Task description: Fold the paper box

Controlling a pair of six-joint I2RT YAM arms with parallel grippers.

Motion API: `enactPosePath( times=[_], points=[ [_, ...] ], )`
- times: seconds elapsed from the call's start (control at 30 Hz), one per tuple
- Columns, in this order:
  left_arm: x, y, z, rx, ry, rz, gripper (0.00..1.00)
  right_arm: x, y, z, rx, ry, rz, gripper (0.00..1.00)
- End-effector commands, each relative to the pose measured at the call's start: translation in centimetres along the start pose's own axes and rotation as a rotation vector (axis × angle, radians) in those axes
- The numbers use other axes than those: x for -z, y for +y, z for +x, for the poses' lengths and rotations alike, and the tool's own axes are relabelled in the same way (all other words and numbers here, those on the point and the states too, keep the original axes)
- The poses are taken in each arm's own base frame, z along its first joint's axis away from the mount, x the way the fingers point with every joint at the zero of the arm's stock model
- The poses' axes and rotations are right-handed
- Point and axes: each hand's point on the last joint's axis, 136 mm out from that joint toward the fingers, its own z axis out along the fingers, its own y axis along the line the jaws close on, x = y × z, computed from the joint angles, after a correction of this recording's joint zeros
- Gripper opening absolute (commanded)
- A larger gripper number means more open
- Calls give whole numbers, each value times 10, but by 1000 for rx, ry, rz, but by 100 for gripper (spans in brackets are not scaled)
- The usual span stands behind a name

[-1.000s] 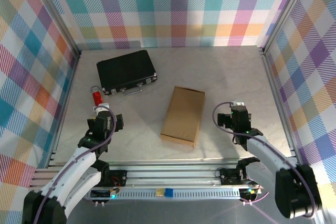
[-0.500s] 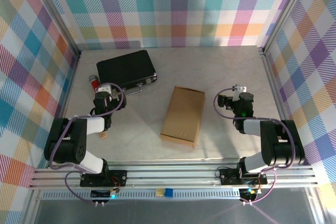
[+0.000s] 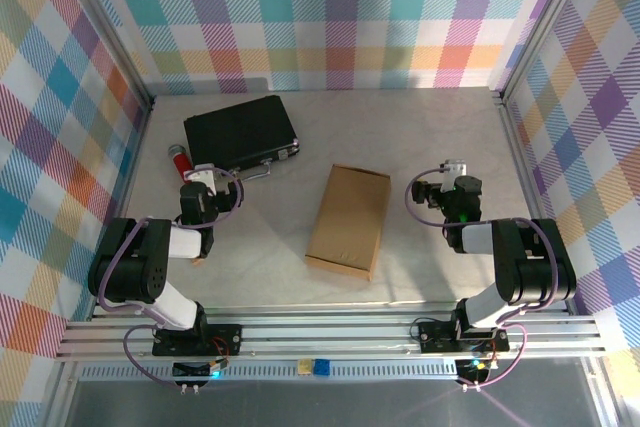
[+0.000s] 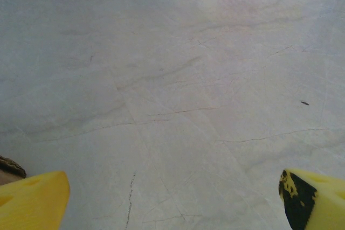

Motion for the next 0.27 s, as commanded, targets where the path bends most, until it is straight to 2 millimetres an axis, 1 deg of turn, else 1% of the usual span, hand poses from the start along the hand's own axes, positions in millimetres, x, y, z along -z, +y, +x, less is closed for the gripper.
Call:
enactPosePath(
  times=[0.0,0.23],
  points=[
    [-3,-4,-8,-6,-23,23,100,-2,1,-16,2,-49,-16,99],
    [-3,-4,-8,-8,-23,20,100,-2,0,-16,-8,-48,-26,99]
  ],
)
